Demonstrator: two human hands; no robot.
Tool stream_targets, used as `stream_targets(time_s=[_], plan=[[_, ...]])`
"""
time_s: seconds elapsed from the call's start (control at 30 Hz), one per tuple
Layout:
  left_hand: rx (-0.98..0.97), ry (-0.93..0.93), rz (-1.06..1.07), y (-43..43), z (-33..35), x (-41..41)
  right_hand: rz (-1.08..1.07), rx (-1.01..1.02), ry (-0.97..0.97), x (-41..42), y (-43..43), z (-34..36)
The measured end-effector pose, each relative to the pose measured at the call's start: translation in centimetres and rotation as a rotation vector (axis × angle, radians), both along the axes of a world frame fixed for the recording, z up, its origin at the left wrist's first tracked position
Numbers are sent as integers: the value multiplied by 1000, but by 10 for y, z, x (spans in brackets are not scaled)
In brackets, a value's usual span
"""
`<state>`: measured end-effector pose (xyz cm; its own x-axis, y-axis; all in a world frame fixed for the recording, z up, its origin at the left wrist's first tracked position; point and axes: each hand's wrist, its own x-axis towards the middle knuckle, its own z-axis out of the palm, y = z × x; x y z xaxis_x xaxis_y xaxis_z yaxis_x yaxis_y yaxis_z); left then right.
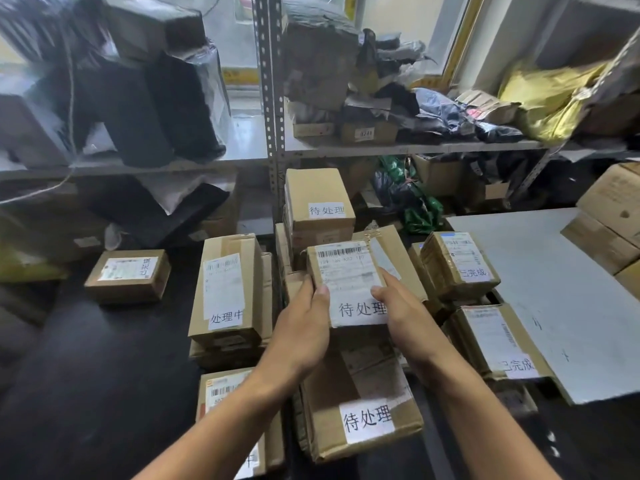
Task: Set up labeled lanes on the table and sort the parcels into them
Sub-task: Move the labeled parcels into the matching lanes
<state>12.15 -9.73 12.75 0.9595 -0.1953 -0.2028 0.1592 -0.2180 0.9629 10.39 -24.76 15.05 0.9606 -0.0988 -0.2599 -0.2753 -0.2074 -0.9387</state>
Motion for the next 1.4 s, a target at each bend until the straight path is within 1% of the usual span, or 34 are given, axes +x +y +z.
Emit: stream_targets(time_s=[0.33, 0.43, 0.53, 0.63, 0.73, 0.83, 0.93, 1.07, 1.17, 1.27, 1.4], plan=[[0, -17, -8, 4, -3, 0, 3, 33, 7, 0, -5, -3], [5, 6, -16, 6, 2, 0, -33, 43, 19, -2, -4, 2], [11, -6, 11, 12, 8, 0, -69, 3, -1, -3, -2, 11], [7, -42, 78, 32, 11, 6, -139, -83, -120, -2, 6, 31], [-3, -100, 157, 67, 16, 17, -119, -166, -299, 4, 27, 60], [-27, -154, 284, 117, 27, 33, -32, -127, -465, 16, 67, 90], [-36, -223, 436, 178, 34, 49, 89, -51, -533, 40, 125, 107], [-72, -213, 586, 267, 30, 74, 218, -59, -454, 85, 213, 94], [-77, -182, 658, 323, 14, 88, 293, -132, -361, 121, 269, 59], [-38, -138, 677, 361, -11, 94, 300, -156, -217, 148, 310, 17], [20, -44, 683, 389, -56, 103, 289, -187, -40, 179, 344, -44]])
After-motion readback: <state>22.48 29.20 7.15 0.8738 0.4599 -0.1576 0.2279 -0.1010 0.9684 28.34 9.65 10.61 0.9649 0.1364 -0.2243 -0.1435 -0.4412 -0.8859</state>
